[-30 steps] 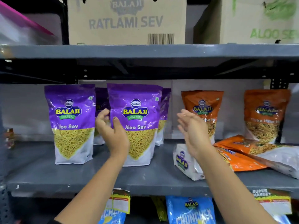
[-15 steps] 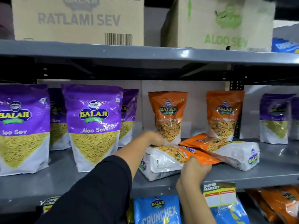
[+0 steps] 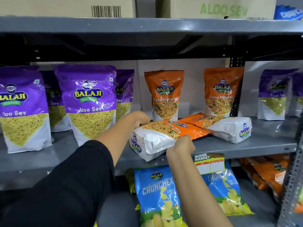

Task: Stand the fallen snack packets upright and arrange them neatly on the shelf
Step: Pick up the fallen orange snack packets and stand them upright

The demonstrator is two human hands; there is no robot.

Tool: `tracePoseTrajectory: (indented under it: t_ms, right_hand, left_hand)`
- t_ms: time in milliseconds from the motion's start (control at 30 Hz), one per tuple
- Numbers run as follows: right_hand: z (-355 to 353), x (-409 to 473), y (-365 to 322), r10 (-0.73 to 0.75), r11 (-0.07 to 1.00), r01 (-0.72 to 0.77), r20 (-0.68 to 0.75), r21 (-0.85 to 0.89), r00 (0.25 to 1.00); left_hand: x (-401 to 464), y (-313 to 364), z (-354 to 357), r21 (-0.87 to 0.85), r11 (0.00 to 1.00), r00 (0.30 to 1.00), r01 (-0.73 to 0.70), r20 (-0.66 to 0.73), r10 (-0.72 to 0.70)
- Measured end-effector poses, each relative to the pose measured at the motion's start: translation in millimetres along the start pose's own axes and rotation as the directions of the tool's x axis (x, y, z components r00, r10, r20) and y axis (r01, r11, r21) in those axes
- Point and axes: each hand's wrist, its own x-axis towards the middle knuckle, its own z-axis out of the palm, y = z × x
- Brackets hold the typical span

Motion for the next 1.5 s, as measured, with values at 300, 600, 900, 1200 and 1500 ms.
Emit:
tracePoseTrajectory:
  t_ms: [300, 600, 900, 1200, 1500]
  right_hand:
    - [5, -34, -14, -0.033, 0.997, 0.013, 0.274, 0.072, 0.961]
    - [40, -23, -45, -0.18, 0.967, 0.254, 0.627, -0.029, 0.758]
    - [50, -4, -50, -0.123, 0.942, 0.309, 0.718, -0.133, 0.685]
    - [77, 31, -62, -0.101, 0.863, 0.43, 0.743, -0.265, 0.661]
    - [68, 80, -68, 0.012, 0.698, 0.537, 0.757, -0.474, 0.653]
  left_hand:
    - [-31, -30, -22, -0.617, 0.726, 0.917, -0.304, -0.396, 0.047]
    - [-62, -61, 5, -0.708, 0.339, 0.753, -0.619, -0.658, 0.001]
    - [-58, -49, 35, -0.685, 0.302, 0.659, -0.663, -0.725, -0.199]
    - [-25, -15, 51, -0.706, 0.297, 0.647, -0.643, -0.708, -0.282]
    - [3, -9, 75, -0.673, 0.406, 0.586, -0.618, -0.739, -0.333]
